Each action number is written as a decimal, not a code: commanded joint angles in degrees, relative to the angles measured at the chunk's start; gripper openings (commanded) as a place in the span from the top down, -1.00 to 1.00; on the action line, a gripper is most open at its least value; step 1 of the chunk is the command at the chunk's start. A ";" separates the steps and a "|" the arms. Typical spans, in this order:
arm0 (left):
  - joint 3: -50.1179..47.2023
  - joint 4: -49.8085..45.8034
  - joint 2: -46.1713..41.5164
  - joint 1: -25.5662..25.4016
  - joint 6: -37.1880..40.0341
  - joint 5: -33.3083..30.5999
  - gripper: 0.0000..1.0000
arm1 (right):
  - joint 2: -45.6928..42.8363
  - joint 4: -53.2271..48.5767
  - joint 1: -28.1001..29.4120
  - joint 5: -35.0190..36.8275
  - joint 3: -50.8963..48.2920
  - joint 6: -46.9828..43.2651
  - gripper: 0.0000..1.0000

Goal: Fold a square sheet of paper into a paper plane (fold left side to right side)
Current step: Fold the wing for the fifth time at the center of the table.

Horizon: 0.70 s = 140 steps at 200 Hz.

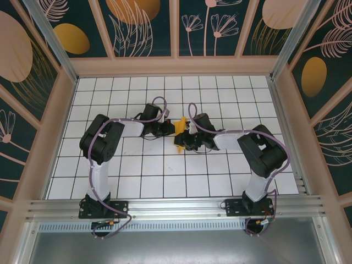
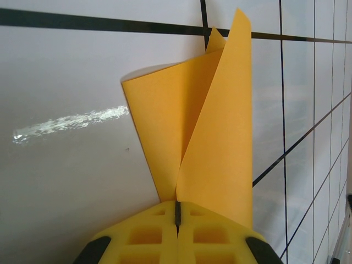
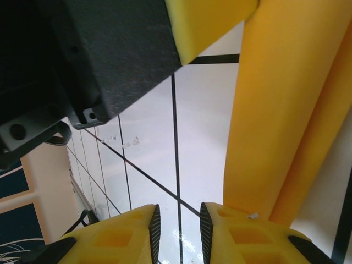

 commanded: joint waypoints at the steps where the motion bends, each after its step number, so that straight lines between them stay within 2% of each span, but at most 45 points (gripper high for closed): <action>1: 0.94 -0.88 2.96 0.25 1.46 -2.90 0.90 | 1.24 0.37 0.59 -0.70 1.38 -0.06 0.41; 140: 0.77 -0.95 3.79 0.24 1.69 -3.59 0.91 | 2.23 -5.07 0.59 2.85 2.11 -1.88 0.41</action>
